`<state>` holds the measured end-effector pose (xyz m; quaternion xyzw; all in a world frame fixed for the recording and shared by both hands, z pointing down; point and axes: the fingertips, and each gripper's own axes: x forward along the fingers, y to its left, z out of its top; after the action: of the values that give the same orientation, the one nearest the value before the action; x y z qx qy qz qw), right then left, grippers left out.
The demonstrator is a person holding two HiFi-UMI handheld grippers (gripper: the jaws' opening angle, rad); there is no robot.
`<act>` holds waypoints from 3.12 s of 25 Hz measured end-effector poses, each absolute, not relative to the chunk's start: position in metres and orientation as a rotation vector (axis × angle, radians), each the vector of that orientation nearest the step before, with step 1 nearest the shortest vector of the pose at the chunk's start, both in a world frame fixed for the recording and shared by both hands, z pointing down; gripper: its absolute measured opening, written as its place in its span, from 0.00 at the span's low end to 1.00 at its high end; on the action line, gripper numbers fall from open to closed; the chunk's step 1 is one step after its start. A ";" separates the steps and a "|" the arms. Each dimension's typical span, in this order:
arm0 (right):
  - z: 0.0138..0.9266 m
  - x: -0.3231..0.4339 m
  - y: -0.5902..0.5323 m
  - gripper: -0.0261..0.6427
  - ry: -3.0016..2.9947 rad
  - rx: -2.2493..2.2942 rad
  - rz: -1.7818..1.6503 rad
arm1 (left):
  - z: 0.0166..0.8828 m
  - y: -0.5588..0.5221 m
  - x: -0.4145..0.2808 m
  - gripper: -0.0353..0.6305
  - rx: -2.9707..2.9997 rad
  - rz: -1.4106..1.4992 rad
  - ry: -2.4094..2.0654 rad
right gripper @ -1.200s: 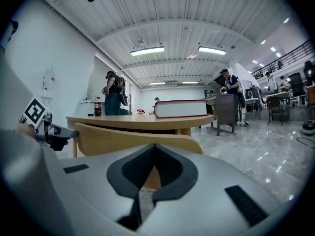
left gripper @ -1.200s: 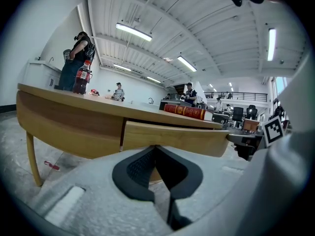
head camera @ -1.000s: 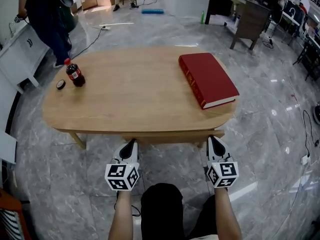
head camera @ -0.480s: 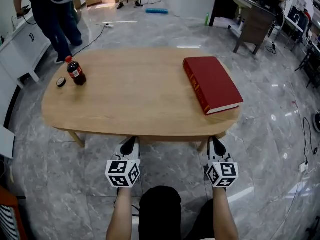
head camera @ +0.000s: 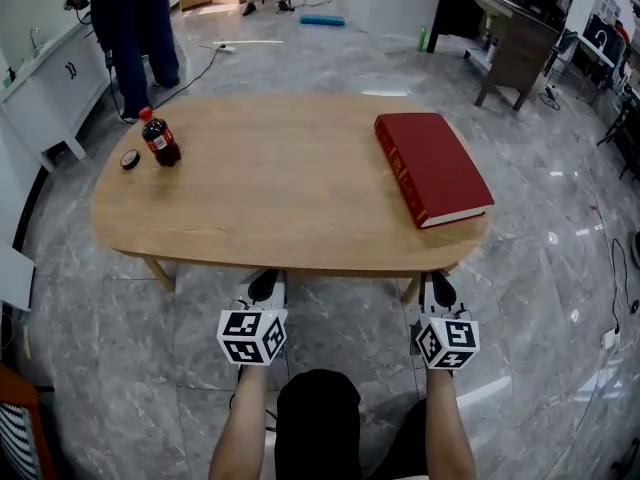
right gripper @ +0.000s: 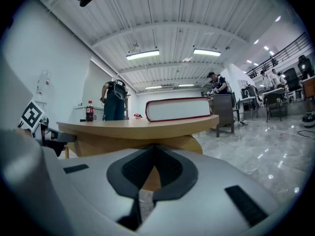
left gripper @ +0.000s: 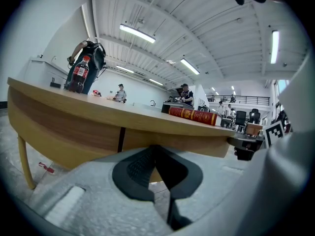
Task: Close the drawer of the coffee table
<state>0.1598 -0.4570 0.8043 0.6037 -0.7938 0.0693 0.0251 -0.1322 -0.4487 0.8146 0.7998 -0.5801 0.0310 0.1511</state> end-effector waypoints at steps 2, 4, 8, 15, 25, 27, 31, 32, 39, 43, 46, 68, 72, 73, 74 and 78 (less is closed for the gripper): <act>0.805 0.160 -0.457 0.06 -2.456 1.879 0.219 | 0.816 -0.449 -0.132 0.07 2.288 0.087 -1.661; 0.805 0.160 -0.458 0.06 -2.446 1.869 0.224 | 0.816 -0.448 -0.131 0.07 2.287 0.128 -1.667; 0.804 0.159 -0.449 0.06 -2.434 1.838 0.245 | 0.807 -0.435 -0.130 0.07 2.298 0.180 -1.674; 0.796 0.149 -0.414 0.06 -2.469 1.792 0.206 | 0.779 -0.392 -0.136 0.07 2.346 0.184 -1.729; 0.770 0.148 -0.364 0.06 -2.472 1.709 0.257 | 0.730 -0.334 -0.138 0.07 2.339 0.282 -1.821; 0.761 0.151 -0.348 0.06 -2.442 1.708 0.328 | 0.716 -0.319 -0.130 0.07 2.333 0.356 -1.770; 0.714 0.152 -0.322 0.06 -2.420 1.692 0.399 | 0.673 -0.300 -0.119 0.07 2.292 0.419 -1.711; 0.698 0.152 -0.315 0.06 -2.413 1.682 0.406 | 0.658 -0.295 -0.116 0.07 2.281 0.432 -1.698; 0.564 0.155 -0.275 0.06 -2.371 1.650 0.497 | 0.529 -0.255 -0.093 0.07 2.216 0.469 -1.628; 0.484 0.159 -0.247 0.06 -2.366 1.637 0.531 | 0.446 -0.228 -0.075 0.07 2.226 0.482 -1.606; 0.430 0.160 -0.219 0.06 -2.365 1.629 0.551 | 0.390 -0.202 -0.059 0.07 2.251 0.479 -1.586; 0.297 0.148 -0.021 0.06 -2.409 1.605 0.590 | 0.264 -0.020 -0.013 0.07 2.246 0.325 -1.551; 0.288 0.154 -0.013 0.06 -2.422 1.602 0.552 | 0.263 -0.009 -0.007 0.07 2.258 0.326 -1.547; 0.286 0.155 -0.011 0.06 -2.426 1.606 0.548 | 0.261 -0.007 -0.007 0.07 2.264 0.323 -1.546; 0.285 0.156 -0.011 0.06 -2.429 1.610 0.543 | 0.259 -0.006 -0.006 0.07 2.272 0.318 -1.547; 0.279 0.157 -0.006 0.06 -2.431 1.639 0.513 | 0.252 0.000 -0.004 0.07 2.297 0.317 -1.545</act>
<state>0.1571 -0.0058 0.2790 0.5489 -0.8139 0.1718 0.0825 -0.0037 0.0000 0.2524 0.8114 -0.5459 0.1120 0.1766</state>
